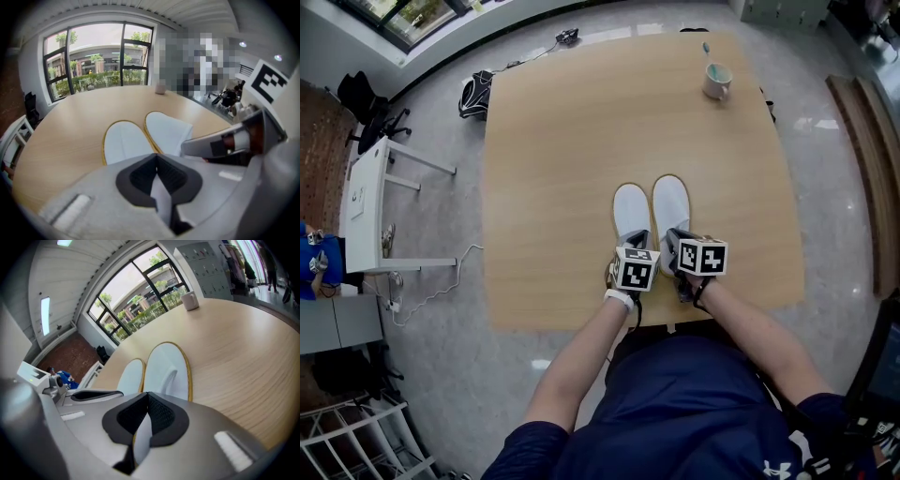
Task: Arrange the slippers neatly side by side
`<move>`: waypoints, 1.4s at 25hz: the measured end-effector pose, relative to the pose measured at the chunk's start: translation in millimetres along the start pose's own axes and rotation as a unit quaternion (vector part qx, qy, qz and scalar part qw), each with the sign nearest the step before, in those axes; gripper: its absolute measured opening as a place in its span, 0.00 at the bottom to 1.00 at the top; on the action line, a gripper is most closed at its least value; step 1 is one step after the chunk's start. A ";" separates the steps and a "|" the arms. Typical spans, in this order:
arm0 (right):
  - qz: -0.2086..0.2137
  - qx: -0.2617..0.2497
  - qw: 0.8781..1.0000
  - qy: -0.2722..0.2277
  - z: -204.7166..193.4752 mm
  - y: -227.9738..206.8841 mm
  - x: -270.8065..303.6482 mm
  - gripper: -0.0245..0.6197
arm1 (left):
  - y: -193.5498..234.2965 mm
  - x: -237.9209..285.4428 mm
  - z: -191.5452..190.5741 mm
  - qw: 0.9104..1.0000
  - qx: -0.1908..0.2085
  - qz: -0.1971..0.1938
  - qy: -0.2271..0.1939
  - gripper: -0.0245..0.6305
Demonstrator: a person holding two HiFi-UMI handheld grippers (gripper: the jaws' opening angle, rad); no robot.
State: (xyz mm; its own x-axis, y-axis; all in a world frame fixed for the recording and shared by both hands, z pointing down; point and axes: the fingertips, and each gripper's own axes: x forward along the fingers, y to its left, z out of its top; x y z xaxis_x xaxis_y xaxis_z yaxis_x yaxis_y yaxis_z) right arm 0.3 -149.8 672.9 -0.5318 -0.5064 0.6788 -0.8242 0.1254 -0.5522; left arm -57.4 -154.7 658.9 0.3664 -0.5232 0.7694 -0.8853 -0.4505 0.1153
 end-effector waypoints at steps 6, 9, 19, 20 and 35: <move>0.075 -0.027 0.995 -0.055 23.9 37.1 -53.6 0.05 | -5.7 -71.3 7.5 0.993 -0.072 -0.064 -0.063 0.04; 0.089 -0.065 0.991 -0.078 33.4 54.2 -88.8 0.05 | -5.7 -102.0 3.0 0.986 -0.122 -0.081 -0.076 0.04; 0.125 -0.209 0.956 -0.166 72.6 118.5 -148.1 0.05 | -29.2 -144.9 38.0 0.987 -0.026 -0.083 -0.138 0.04; 0.129 -0.217 0.952 -0.173 76.0 124.8 -150.0 0.05 | -33.2 -145.7 44.2 0.985 -0.016 -0.087 -0.145 0.04; 0.130 -0.252 0.932 -0.224 103.7 139.4 -224.2 0.05 | -90.5 -202.1 95.6 0.971 -0.032 -0.131 -0.198 0.04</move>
State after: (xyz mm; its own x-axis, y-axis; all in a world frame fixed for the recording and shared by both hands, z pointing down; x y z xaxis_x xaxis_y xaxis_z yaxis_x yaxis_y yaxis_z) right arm 24.8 -107.2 393.5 -0.6840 -0.6951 0.2211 -0.7263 0.6207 -0.2955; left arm -23.9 -77.4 432.9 0.6513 -0.6397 0.4080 -0.7584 -0.5662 0.3229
